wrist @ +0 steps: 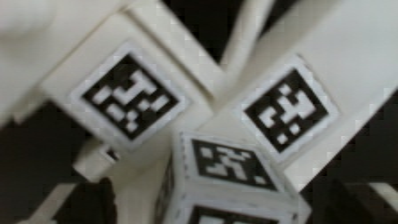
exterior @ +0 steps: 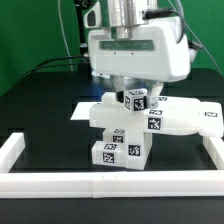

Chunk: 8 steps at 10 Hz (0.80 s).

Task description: Assemble chair

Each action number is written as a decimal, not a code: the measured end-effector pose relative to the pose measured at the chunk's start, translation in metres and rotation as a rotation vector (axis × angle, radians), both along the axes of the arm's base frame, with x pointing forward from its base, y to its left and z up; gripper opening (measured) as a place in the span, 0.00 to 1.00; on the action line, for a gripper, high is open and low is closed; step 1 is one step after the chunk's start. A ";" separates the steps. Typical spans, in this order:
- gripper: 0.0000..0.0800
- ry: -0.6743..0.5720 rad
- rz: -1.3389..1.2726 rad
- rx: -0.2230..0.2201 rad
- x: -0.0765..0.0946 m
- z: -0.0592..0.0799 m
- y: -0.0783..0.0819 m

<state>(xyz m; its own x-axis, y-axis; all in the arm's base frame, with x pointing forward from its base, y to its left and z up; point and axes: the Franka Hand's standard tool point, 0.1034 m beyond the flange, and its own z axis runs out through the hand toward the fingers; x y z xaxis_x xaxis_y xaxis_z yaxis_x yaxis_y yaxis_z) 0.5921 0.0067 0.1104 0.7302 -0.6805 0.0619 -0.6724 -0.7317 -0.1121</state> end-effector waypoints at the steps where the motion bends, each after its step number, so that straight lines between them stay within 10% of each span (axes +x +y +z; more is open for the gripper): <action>1: 0.77 0.026 0.114 -0.011 -0.003 0.000 0.005; 8: 0.81 0.030 0.775 -0.134 -0.001 0.002 0.005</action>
Offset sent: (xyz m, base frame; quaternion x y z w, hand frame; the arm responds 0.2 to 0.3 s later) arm 0.0000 0.0000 0.0000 0.0000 0.0000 -0.1938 0.9810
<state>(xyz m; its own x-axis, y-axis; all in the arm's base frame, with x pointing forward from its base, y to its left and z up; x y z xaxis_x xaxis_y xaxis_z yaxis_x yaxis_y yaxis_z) 0.5911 0.0117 0.1122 0.9961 0.0358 0.0802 0.0343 -0.9992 0.0203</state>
